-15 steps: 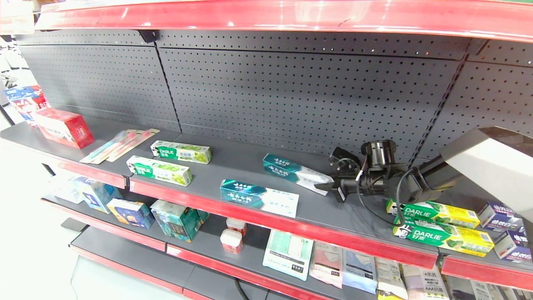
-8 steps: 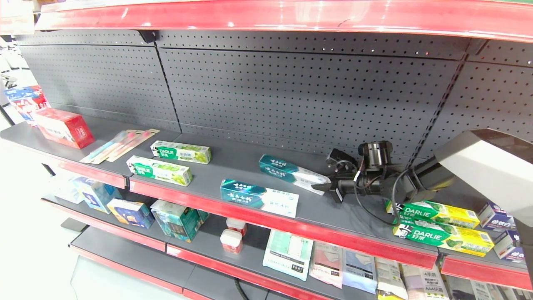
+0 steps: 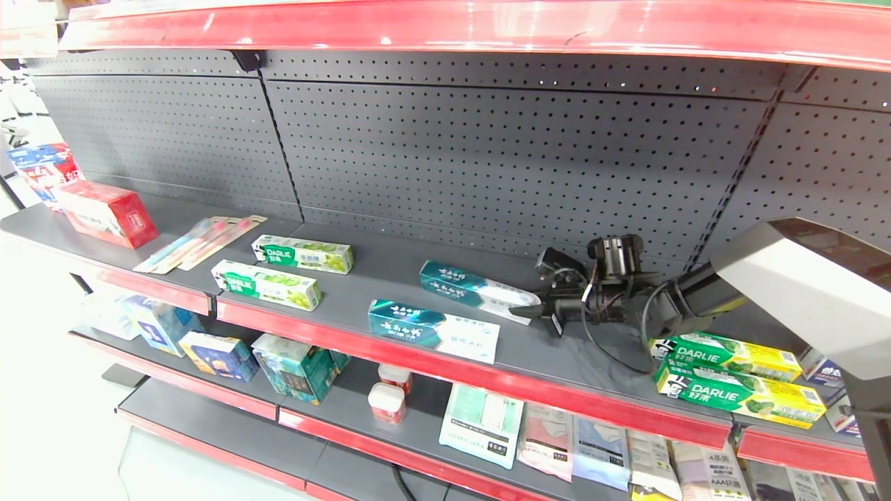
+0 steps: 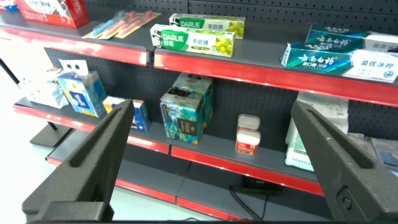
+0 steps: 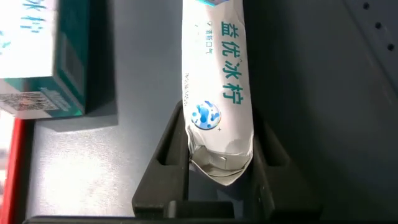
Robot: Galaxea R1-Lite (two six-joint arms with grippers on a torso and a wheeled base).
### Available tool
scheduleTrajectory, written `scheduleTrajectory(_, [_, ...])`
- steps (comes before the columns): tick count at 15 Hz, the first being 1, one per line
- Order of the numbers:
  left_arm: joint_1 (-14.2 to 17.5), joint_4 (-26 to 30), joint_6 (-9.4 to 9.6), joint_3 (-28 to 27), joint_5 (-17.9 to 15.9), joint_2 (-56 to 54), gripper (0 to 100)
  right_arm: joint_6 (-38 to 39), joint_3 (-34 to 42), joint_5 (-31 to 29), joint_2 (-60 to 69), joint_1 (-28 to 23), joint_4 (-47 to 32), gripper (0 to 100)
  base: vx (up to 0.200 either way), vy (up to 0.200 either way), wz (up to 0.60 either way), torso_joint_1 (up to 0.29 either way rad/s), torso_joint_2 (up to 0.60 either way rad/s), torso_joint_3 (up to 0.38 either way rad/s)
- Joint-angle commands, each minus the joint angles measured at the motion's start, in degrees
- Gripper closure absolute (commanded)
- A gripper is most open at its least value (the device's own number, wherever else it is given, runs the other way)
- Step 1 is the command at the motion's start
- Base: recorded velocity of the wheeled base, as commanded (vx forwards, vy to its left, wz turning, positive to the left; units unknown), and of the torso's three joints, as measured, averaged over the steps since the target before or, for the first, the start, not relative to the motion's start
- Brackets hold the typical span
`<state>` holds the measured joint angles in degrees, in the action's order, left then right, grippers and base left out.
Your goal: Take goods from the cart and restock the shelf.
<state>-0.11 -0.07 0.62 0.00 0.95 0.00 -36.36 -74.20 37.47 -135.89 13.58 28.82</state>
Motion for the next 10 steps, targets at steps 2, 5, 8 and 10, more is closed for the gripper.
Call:
scheduleTrajectory(2, [0.0, 0.0, -0.01, 0.0, 0.0, 0.0, 0, -0.5, 0.2, 0.6, -0.1, 0.1, 0.0, 100, 0.0, 0.0, 0.0, 0.0, 0.0, 0.0])
scheduleTrajectory(5, [0.0, 0.0, -0.01, 0.0, 0.0, 0.0, 0, -0.7, -0.2, 0.9, -0.1, 0.7, 0.0, 100, 0.0, 0.0, 0.0, 0.0, 0.0, 0.0])
scheduleTrajectory(8, [0.0, 0.0, -0.01, 0.0, 0.0, 0.0, 0, -0.7, -0.2, 0.8, 0.2, 1.3, 0.0, 100, 0.0, 0.0, 0.0, 0.0, 0.0, 0.0])
scheduleTrajectory(10, [0.0, 0.0, -0.01, 0.0, 0.0, 0.0, 0, -0.6, -0.2, 0.8, 0.3, 1.4, 0.0, 100, 0.0, 0.0, 0.0, 0.0, 0.0, 0.0])
